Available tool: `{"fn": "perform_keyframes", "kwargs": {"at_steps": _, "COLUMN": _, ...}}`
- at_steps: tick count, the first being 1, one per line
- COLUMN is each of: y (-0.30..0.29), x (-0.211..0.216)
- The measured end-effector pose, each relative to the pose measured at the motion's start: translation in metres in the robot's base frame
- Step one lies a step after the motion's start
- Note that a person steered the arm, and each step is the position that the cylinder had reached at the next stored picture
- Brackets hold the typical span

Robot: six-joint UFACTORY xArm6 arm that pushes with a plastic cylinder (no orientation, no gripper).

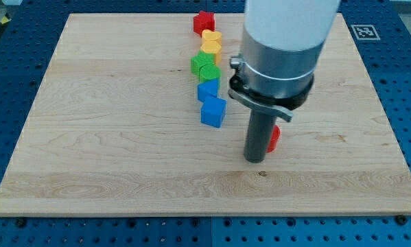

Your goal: Push the red circle to the center right

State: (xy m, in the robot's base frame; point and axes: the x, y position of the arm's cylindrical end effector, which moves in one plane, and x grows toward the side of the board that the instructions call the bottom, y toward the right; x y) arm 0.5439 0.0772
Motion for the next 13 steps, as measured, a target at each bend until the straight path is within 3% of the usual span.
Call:
{"fn": "perform_keyframes", "kwargs": {"at_steps": 3, "y": 0.016, "x": -0.002}}
{"fn": "perform_keyframes", "kwargs": {"at_steps": 9, "y": -0.022, "x": -0.067}}
{"fn": "perform_keyframes", "kwargs": {"at_steps": 13, "y": 0.052, "x": -0.048}}
